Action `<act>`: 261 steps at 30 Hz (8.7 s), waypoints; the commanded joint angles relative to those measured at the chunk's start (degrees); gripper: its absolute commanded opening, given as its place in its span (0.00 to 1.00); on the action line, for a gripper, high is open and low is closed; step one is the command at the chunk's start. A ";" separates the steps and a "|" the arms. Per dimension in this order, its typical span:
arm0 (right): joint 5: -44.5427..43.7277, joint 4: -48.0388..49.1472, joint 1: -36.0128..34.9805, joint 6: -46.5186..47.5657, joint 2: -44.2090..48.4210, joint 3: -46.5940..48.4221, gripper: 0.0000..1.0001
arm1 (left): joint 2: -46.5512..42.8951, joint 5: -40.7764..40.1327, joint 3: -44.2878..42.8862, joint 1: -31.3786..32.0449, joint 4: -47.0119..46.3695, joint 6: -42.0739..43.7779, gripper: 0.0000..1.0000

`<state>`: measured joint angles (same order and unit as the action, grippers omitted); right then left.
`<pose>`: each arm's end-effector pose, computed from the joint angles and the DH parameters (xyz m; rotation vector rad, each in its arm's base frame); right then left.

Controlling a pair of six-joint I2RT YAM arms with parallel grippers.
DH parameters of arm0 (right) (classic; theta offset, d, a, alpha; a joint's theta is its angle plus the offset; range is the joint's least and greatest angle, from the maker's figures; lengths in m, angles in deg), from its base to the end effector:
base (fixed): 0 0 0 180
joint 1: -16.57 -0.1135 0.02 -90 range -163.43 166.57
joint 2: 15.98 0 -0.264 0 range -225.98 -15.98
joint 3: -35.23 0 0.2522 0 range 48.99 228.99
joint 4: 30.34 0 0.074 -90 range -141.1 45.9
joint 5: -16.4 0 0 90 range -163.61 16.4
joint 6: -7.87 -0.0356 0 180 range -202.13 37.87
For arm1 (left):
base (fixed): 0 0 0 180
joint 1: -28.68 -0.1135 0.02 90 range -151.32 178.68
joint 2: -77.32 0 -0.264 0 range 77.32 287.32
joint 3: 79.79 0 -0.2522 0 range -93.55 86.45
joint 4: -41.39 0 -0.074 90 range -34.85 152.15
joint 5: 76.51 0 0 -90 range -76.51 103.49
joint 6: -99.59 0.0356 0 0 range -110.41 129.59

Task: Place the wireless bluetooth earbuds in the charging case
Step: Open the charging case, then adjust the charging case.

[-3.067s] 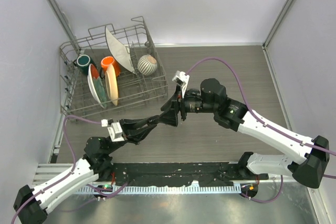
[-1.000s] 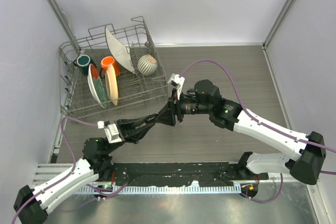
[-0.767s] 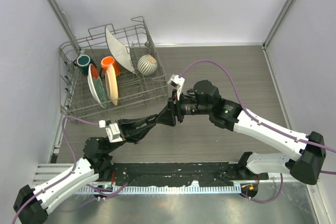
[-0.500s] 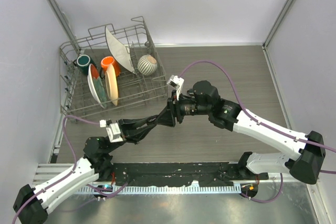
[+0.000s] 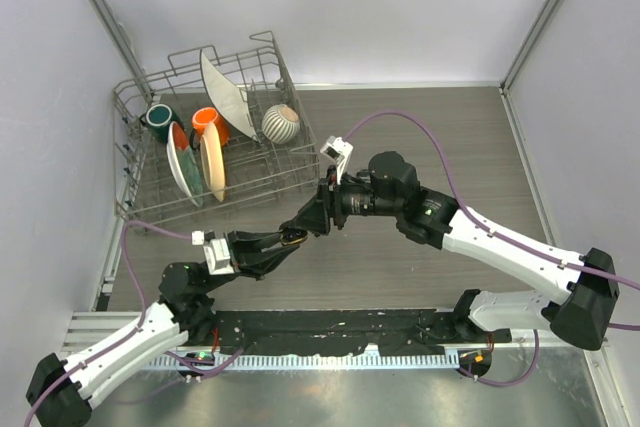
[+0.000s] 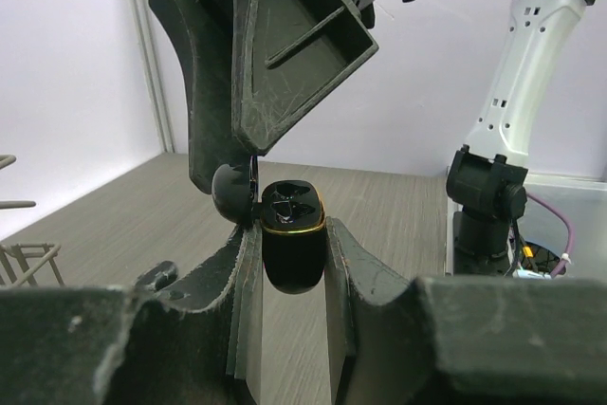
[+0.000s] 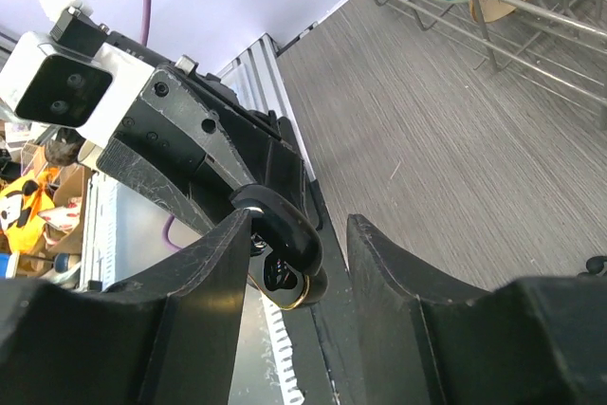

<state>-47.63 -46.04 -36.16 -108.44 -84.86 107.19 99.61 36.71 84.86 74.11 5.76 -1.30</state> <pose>0.1572 0.2324 0.3502 -0.8012 1.8276 1.3491 0.0740 -0.0951 0.2344 0.7000 0.9499 -1.0897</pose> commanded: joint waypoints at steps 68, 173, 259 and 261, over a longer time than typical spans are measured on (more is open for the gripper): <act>14.45 19.07 5.27 -28.98 -1.08 -7.66 0.66 | -7.96 -7.58 -0.44 1.15 2.54 4.92 0.00; 18.58 38.06 3.77 -42.34 -7.76 -11.44 0.01 | -2.60 -10.74 -0.17 1.15 -1.24 2.28 0.34; 17.44 41.31 3.77 -45.06 -7.49 -13.10 0.01 | -2.07 -9.95 -0.35 1.15 -4.49 2.55 0.20; 17.09 41.66 3.77 -45.06 -7.32 -13.63 0.01 | -1.98 -9.78 -0.61 1.15 -4.49 2.72 0.07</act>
<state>-31.56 -10.08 -32.11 -152.96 -92.86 93.90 97.88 28.08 84.86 75.18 3.07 0.95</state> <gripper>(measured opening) 0.410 0.228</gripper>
